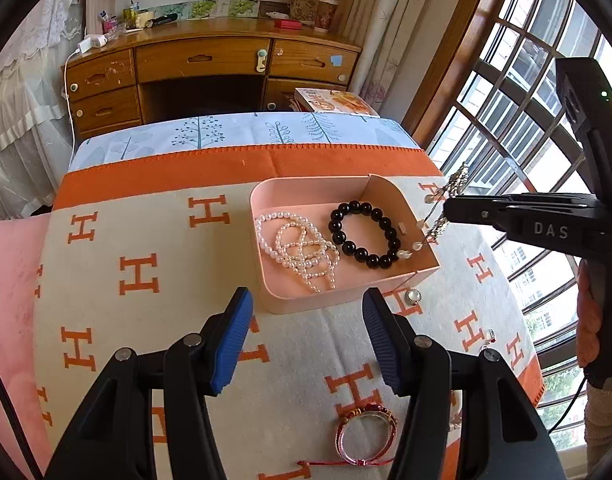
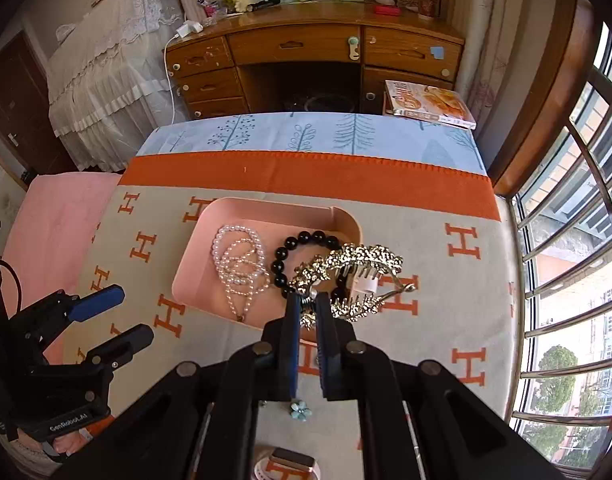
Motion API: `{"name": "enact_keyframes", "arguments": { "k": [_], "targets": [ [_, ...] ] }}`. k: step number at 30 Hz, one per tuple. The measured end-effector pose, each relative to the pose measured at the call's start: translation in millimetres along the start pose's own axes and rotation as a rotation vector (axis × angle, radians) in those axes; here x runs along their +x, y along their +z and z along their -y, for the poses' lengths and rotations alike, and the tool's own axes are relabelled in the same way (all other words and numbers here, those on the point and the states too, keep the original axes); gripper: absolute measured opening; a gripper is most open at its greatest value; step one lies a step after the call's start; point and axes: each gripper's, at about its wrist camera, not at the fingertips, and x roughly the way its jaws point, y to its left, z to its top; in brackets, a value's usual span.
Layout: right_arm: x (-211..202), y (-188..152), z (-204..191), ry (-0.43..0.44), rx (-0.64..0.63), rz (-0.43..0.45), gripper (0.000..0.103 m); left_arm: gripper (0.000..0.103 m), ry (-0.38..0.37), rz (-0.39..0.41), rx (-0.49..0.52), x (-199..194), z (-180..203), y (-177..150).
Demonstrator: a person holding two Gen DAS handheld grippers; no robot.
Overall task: Organize jewelry
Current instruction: 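Lower the hair comb into the pink box and open the right tool, then grasp the red string bracelet with the left tool while the right tool grasps the white watch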
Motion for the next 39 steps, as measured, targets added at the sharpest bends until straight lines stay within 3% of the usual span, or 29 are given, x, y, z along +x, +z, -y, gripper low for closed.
{"name": "enact_keyframes", "arguments": {
  "k": [7, 13, 15, 18, 25, 39],
  "targets": [
    [57, 14, -14, -0.011, -0.001, -0.082, 0.007, 0.056, 0.013, -0.008, -0.022, 2, -12, -2],
    [85, 25, -9, 0.033, 0.092, -0.139, 0.009, 0.056, 0.018, -0.023, -0.039, 7, -18, -4],
    [80, 23, -7, 0.064, 0.112, -0.128, 0.009, 0.057, 0.021, -0.024, -0.037, 5, -18, -6],
    [66, 17, -6, 0.092, 0.108, -0.101, 0.009, 0.068, 0.03, -0.007, -0.033, 0, -16, -7],
    [23, -16, -3, 0.113, 0.065, -0.032, 0.009, 0.068, 0.04, 0.0, -0.015, -11, -5, -11],
    [-31, -120, 17, 0.165, 0.068, -0.003, 0.009, 0.069, 0.05, -0.036, 0.057, -33, 32, -56]
  ]
}}
